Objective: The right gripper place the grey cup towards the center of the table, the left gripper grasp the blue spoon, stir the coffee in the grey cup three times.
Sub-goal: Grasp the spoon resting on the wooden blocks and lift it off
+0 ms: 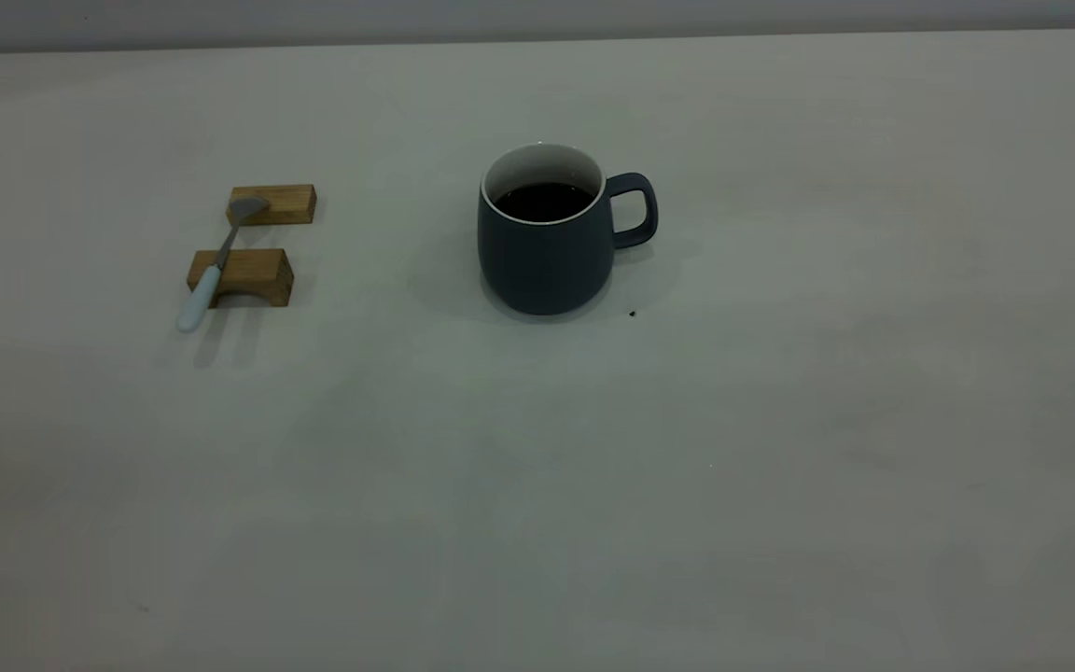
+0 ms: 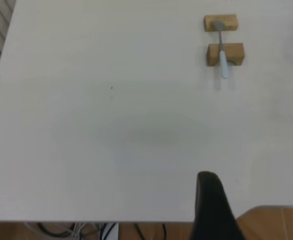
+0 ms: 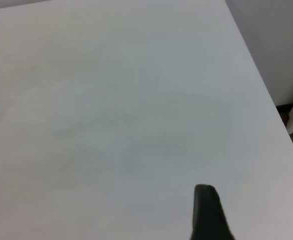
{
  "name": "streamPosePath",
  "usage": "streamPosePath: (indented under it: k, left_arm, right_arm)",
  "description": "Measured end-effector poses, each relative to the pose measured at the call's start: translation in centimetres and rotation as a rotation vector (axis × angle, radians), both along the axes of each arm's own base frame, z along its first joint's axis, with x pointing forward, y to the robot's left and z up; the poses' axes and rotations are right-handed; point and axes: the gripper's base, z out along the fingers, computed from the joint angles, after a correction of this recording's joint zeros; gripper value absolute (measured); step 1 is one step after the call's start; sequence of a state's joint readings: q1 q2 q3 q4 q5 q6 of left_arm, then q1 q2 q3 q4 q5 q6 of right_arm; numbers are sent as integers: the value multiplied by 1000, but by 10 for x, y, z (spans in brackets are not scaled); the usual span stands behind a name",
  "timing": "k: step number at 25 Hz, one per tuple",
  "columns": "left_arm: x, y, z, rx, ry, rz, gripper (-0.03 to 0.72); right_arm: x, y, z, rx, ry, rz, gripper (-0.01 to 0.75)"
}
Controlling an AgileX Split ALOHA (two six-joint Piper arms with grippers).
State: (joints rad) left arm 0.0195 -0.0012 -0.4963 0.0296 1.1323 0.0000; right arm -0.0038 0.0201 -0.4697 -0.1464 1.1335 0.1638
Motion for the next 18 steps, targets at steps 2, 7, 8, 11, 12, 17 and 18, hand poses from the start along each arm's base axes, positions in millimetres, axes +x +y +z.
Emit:
streamPosePath:
  k: [2, 7, 8, 11, 12, 17, 18]
  left_arm:
    - [7, 0, 6, 1, 43, 1, 540]
    - [48, 1, 25, 0, 182, -1, 593]
    - [59, 1, 28, -1, 215, -2, 596]
    - [95, 2, 33, -7, 324, 1, 597]
    - [109, 2, 33, -12, 366, 6, 597]
    - [180, 3, 12, -25, 555, 18, 595]
    - [192, 4, 6, -26, 580, 19, 594]
  right_arm:
    - [0, 0, 0, 0, 0, 0, 510]
    - [0, 0, 0, 0, 0, 0, 510]
    - [0, 0, 0, 0, 0, 0, 510]
    - [0, 0, 0, 0, 1, 0, 510]
    - [0, 0, 0, 0, 1, 0, 510]
    - [0, 0, 0, 0, 2, 0, 510]
    - [0, 0, 0, 0, 2, 0, 510]
